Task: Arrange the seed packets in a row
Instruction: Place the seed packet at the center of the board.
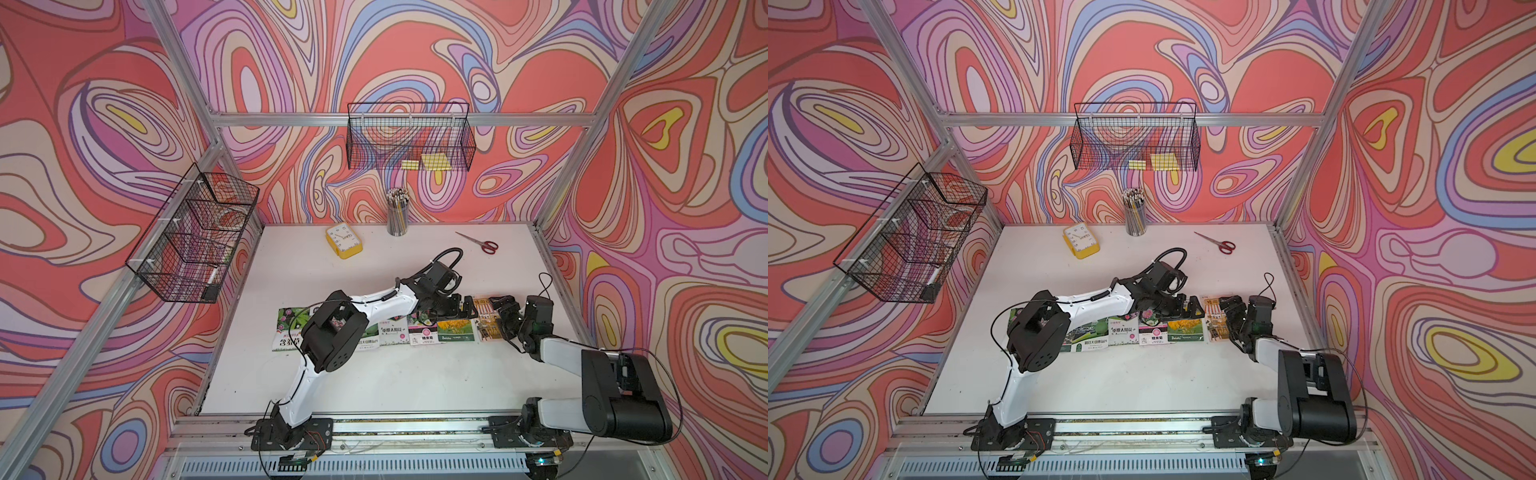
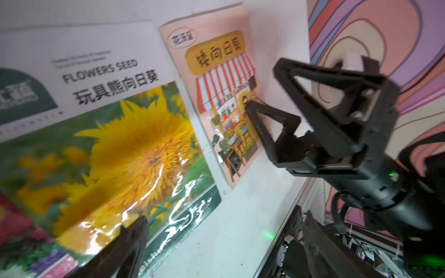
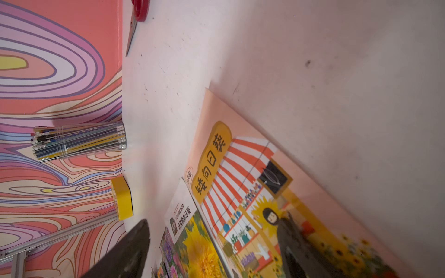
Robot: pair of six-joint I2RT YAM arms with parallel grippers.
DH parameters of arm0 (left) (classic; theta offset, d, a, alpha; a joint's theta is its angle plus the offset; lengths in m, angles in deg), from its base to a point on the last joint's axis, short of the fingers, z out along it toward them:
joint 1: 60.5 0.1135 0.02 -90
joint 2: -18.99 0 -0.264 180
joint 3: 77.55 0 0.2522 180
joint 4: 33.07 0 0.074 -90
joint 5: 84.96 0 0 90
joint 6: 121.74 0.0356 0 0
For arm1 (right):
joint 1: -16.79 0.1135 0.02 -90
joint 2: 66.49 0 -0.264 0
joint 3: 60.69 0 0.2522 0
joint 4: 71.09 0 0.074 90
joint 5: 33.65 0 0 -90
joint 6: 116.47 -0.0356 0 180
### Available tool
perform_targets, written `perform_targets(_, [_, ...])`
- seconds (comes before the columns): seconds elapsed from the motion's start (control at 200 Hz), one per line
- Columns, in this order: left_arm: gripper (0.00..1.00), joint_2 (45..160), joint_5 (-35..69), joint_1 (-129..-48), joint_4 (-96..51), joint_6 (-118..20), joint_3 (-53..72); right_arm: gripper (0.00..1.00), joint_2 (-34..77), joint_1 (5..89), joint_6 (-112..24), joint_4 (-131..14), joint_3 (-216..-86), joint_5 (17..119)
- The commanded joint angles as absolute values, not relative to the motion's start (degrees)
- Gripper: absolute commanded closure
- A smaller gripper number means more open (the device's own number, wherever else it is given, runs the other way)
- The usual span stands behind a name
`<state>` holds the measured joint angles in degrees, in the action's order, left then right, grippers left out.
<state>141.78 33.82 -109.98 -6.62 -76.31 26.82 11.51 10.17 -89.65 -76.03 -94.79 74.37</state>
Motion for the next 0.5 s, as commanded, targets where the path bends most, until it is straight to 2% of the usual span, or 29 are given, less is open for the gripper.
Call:
perform_targets(0.0, [0.01, 142.49, 31.66, -109.18, -9.12, -74.03, 26.31, 0.16, 11.92, 10.9, -90.92, -71.3, -92.92, 74.54])
perform_targets(0.496, [0.01, 147.26, 34.93, -108.77, -11.44, -75.68, 28.1, 0.17, 11.86, 11.82, -91.58, -71.65, -92.47, 73.36])
